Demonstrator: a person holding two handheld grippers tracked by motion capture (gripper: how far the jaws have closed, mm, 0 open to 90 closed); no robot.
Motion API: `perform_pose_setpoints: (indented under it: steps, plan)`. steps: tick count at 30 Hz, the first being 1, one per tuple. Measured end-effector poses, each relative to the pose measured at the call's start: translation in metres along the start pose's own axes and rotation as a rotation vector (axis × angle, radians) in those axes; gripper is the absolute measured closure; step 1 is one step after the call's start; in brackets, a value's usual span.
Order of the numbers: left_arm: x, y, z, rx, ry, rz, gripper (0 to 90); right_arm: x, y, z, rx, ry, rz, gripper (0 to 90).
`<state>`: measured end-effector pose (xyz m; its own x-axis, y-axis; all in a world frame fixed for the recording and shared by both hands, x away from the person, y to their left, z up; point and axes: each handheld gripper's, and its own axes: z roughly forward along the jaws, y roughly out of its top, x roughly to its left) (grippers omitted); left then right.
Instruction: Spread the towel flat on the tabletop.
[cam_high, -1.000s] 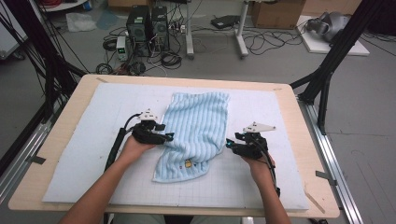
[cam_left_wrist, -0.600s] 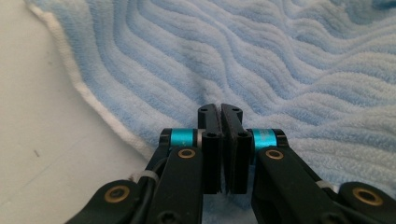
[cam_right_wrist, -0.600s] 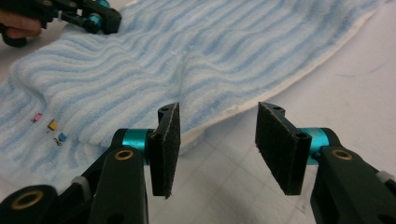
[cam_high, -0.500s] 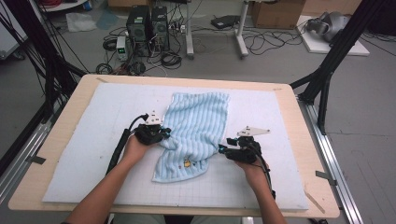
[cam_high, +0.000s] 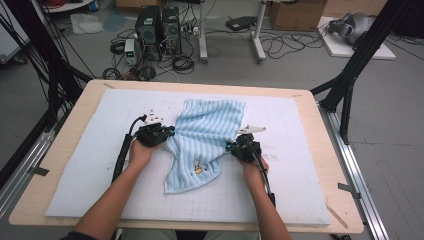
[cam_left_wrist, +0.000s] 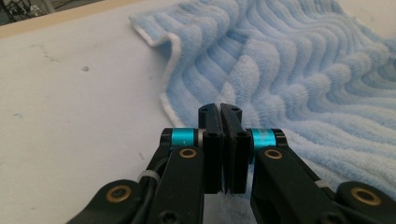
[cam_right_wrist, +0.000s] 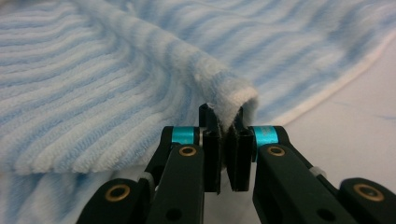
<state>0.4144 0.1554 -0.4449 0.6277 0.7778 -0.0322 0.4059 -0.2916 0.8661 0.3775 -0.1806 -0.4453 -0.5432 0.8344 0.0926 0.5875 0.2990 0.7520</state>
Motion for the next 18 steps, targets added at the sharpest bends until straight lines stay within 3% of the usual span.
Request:
perform_pose_setpoints:
  steps: [5, 7, 8, 10, 11, 12, 13, 14, 18]
  plan:
    - [0.0, 0.001, 0.007, 0.002, 0.029, 0.006, 87.3, -0.003, 0.016, 0.01, 0.012, -0.081, -0.072, 85.8]
    - [0.001, 0.003, 0.009, 0.002, 0.036, 0.008, 87.3, -0.004, 0.025, 0.015, 0.023, -0.154, -0.117, 84.7]
    - [0.002, 0.006, 0.01, 0.006, 0.052, 0.019, 87.3, -0.005, 0.027, 0.017, 0.02, -0.162, -0.123, 82.7]
    - [0.003, 0.006, 0.011, 0.0, 0.055, 0.008, 87.3, -0.006, 0.028, 0.019, 0.02, -0.167, -0.117, 80.0]
    - [0.005, 0.007, 0.012, 0.007, 0.057, 0.006, 87.3, -0.01, 0.027, 0.019, 0.001, -0.149, -0.075, 68.2]
    - [0.007, 0.006, 0.011, 0.012, 0.062, 0.003, 87.2, -0.012, 0.026, 0.018, -0.006, -0.13, -0.043, 64.0]
    - [0.009, 0.006, 0.011, 0.012, 0.061, -0.006, 87.2, -0.012, 0.026, 0.018, -0.006, -0.13, -0.043, 64.0]
    - [0.013, 0.004, 0.009, 0.016, 0.064, -0.019, 86.8, -0.013, 0.023, 0.011, -0.035, -0.095, -0.01, 61.1]
    - [0.017, 0.004, 0.005, 0.006, 0.071, -0.034, 85.1, -0.013, 0.021, -0.004, -0.059, -0.056, 0.006, 56.6]
